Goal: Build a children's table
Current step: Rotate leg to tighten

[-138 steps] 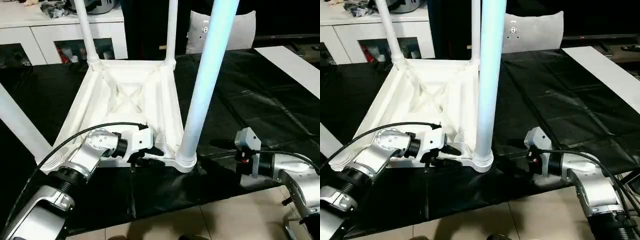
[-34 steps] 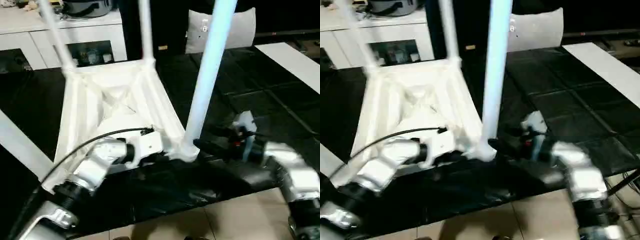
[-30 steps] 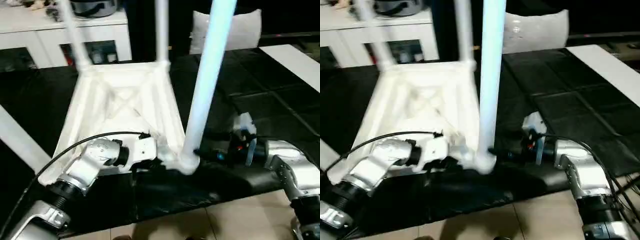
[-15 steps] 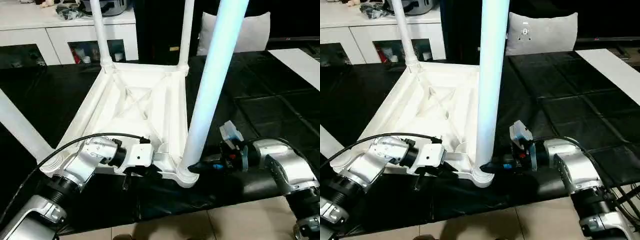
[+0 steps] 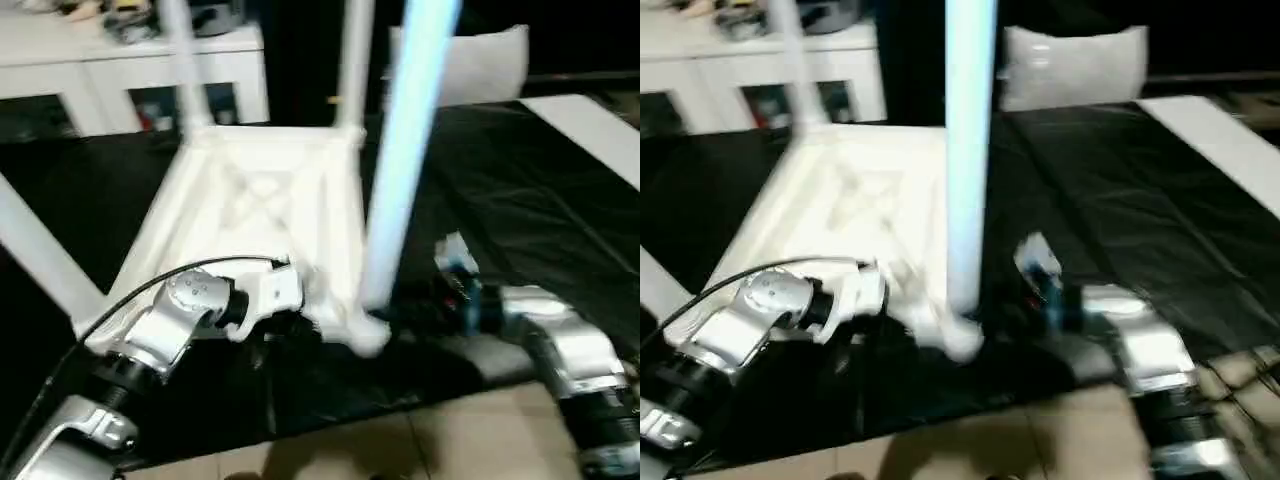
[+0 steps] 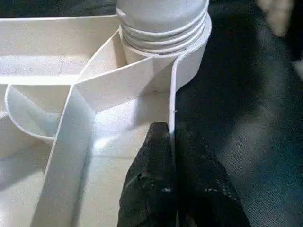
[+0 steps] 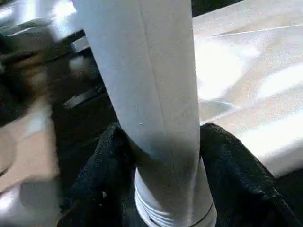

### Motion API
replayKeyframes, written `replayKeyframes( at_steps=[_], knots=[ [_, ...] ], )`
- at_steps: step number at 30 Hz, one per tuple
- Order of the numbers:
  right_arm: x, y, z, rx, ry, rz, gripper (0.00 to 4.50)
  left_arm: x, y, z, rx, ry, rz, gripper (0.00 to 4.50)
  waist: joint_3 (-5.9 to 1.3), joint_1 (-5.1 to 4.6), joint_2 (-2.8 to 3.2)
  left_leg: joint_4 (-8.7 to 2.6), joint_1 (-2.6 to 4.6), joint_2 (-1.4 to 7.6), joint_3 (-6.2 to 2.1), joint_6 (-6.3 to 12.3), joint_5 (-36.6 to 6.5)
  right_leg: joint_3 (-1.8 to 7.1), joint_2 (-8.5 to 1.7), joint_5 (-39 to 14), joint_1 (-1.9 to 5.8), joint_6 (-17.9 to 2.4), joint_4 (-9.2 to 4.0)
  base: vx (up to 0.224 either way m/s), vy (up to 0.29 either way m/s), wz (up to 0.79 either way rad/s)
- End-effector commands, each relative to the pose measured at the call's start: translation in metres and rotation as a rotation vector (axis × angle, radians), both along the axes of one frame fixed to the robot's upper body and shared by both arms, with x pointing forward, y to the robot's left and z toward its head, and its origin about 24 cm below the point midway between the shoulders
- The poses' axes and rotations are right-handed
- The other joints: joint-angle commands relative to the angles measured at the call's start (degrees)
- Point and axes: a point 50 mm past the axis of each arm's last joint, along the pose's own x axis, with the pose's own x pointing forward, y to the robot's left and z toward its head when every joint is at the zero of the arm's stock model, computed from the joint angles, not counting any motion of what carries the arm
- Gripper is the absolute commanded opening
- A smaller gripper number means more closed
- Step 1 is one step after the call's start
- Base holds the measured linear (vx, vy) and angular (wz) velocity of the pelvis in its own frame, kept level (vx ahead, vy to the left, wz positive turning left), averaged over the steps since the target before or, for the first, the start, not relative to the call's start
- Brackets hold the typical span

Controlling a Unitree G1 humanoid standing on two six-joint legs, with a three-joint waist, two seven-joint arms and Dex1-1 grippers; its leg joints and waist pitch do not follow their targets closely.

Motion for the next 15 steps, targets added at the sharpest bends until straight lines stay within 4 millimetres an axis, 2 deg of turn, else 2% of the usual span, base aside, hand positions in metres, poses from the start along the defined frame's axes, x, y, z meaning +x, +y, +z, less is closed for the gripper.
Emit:
replayKeyframes(
  at_steps=[1, 2, 3, 4, 5, 6, 7, 8, 10, 11, 13, 15],
  knots=[
    [0.011, 0.022, 0.003, 0.020, -0.011, -0.121, 1.89, -0.003, -0.042, 0.011, -0.130, -0.050, -0.027, 0.00, -2.82, -0.83, -0.78, -3.59, -0.40, 0.34, -0.38, 1.11, -13.8, 1.30, -3.43, -37.3, 3.17, 1.5, -6.75, 0.000, 0.000, 0.00],
    [0.016, 0.029, 0.000, 0.011, -0.004, -0.206, 1.89, -0.001, -0.051, 0.011, -0.150, -0.060, 0.034, 0.00, -2.86, -1.88, -0.89, -3.38, -0.46, 0.19, -0.52, 1.02, -15.0, 0.61, -3.26, -38.2, 3.16, 3.1, -7.34, 0.000, 0.000, 0.00],
    [0.016, 0.029, 0.000, 0.011, -0.004, -0.206, 1.89, -0.001, -0.051, 0.011, -0.150, -0.060, 0.034, 0.00, -2.94, -2.38, -0.73, -3.29, -0.46, 0.22, -0.64, 1.00, -15.4, 0.34, -3.28, -38.0, 3.25, 3.5, -7.44, 0.000, 0.000, 0.00],
    [0.021, 0.036, -0.003, -0.003, 0.012, -0.291, 1.89, 0.003, -0.059, 0.012, -0.162, -0.072, 0.097, 0.00, -3.08, -3.49, -0.45, -3.39, -0.73, 0.40, -0.90, 1.35, -15.9, -0.08, -3.28, -36.5, 3.71, 3.8, -7.72, 0.000, 0.000, 0.00],
    [0.026, 0.041, -0.006, -0.022, 0.024, -0.374, 1.89, 0.006, -0.066, 0.013, -0.166, -0.087, 0.145, 0.00, -3.27, -4.33, -0.38, -3.76, -1.21, 0.94, -1.44, 1.57, -16.3, -0.38, -3.48, -34.2, 4.31, 3.4, -7.64, 0.000, 0.000, 0.00],
    [0.031, 0.045, -0.008, -0.038, 0.046, -0.458, 1.89, 0.009, -0.072, 0.014, -0.155, -0.112, 0.185, 0.00, -3.29, -4.69, -0.05, -3.84, -1.08, 1.12, -1.63, 1.69, -16.7, -0.46, -3.57, -33.0, 4.33, 2.9, -7.64, 0.000, 0.000, 0.00],
    [0.033, 0.047, -0.009, -0.050, 0.058, -0.500, 1.89, 0.011, -0.075, 0.014, -0.148, -0.125, 0.205, 0.00, -3.12, -5.68, -0.19, -3.90, -1.34, 0.92, -1.88, 1.64, -17.7, -0.71, -3.43, -32.6, 4.33, 2.8, -7.72, 0.000, 0.000, 0.00],
    [0.037, 0.051, -0.010, -0.062, 0.083, -0.564, 1.89, 0.013, -0.080, 0.015, -0.134, -0.145, 0.235, 0.00, -3.13, -6.11, -0.24, -3.50, -0.54, 0.46, -1.71, 1.74, -18.8, -0.84, -3.47, -33.8, 3.76, 2.8, -8.24, 0.000, 0.000, 0.00],
    [0.038, 0.055, -0.008, -0.047, 0.065, -0.555, 1.89, 0.014, -0.083, 0.015, -0.127, -0.162, 0.256, 0.00, -3.15, -6.26, -0.07, -3.44, -0.43, 0.31, -1.61, 2.56, -18.3, -0.85, -3.73, -33.5, 3.86, 2.6, -8.43, 0.000, 0.000, 0.00],
    [0.039, 0.056, -0.006, -0.043, 0.036, -0.546, 1.89, 0.014, -0.084, 0.015, -0.127, -0.166, 0.257, 0.00, -3.13, -6.25, -0.06, -3.69, -0.49, 0.59, -1.63, 3.05, -18.2, -0.59, -3.74, -32.3, 3.85, 2.1, -8.28, 0.000, 0.000, 0.00],
    [0.039, 0.056, -0.004, -0.035, 0.013, -0.539, 2.44, 0.014, -0.085, 0.015, -0.125, -0.166, 0.256, 0.00, -3.05, -6.22, 0.03, -3.83, -0.35, 0.76, -1.64, 3.22, -18.8, -0.47, -3.74, -31.8, 3.74, 1.7, -8.19, 0.000, 0.000, 0.00],
    [0.037, 0.048, 0.000, 0.000, -0.009, -0.524, 2.58, 0.014, -0.080, 0.015, -0.109, -0.176, 0.248, 0.00, -3.32, -5.96, 0.00, -4.12, -0.53, 1.04, -1.74, 3.49, -17.2, 0.40, -3.99, -28.1, 3.97, -0.4, -7.38, 0.000, 0.000, 0.00]
  ],
)
